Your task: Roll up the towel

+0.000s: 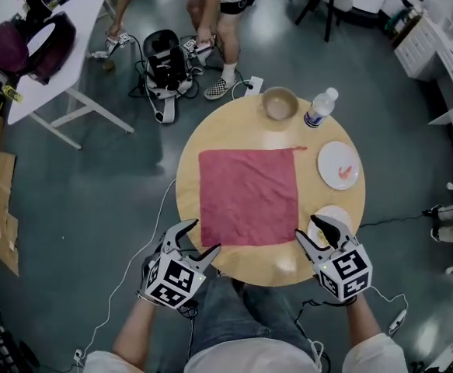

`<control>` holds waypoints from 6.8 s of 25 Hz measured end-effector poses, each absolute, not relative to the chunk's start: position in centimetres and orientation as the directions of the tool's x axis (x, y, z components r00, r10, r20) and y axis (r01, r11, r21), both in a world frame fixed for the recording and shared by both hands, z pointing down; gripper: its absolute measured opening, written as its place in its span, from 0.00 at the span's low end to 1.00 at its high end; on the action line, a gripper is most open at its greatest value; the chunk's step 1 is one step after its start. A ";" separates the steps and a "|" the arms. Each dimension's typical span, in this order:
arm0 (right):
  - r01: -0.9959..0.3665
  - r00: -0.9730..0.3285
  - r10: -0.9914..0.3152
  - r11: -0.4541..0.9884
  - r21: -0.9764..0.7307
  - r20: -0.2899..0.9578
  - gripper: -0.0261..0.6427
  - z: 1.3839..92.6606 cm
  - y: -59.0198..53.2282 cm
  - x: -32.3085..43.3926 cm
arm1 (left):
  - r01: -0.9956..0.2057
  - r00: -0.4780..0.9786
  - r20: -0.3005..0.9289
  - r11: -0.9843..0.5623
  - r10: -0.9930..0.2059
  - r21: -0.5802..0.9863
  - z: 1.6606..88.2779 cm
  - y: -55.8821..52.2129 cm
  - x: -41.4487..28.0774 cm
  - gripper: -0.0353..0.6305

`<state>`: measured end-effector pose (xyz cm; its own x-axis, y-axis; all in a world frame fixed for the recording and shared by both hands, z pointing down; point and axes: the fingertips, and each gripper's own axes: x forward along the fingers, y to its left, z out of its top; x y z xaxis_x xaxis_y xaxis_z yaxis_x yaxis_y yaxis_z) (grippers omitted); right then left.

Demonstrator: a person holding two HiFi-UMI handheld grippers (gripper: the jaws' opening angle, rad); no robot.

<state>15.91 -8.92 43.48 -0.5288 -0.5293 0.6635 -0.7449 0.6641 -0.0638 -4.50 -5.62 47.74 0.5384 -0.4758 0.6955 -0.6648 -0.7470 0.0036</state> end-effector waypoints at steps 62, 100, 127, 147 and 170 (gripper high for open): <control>-0.132 -0.256 -0.020 0.991 -0.014 0.967 0.07 55.9 -3.2 16.0 | -0.275 0.415 0.906 -0.961 -0.081 0.040 56.7 -1.8 -4.8 0.09; -0.258 -0.319 -0.099 0.966 0.015 0.942 0.18 53.6 -7.6 16.0 | -0.472 0.474 0.875 -0.866 -0.095 0.162 54.9 -5.8 -7.0 0.25; -0.162 -0.256 -0.082 0.986 0.041 0.963 0.14 55.7 -4.2 15.8 | -0.336 0.392 0.913 -0.941 -0.112 0.029 56.2 -2.4 -5.2 0.21; -0.167 -0.268 -0.088 0.985 0.043 0.959 0.06 56.1 -5.0 16.0 | -0.337 0.357 0.923 -0.942 -0.141 -0.014 56.9 -3.3 -5.1 0.09; -0.171 -0.291 0.010 0.983 -0.063 0.957 0.06 52.7 -5.7 16.3 | -0.400 0.408 0.913 -0.903 -0.020 0.159 53.9 -3.2 -5.3 0.09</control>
<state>16.28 -5.69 52.71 -0.2910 0.0103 0.9567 -0.1713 0.9832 -0.0627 -5.31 -3.24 53.94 0.4080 -0.0201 0.9128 -0.3995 -0.9029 0.1587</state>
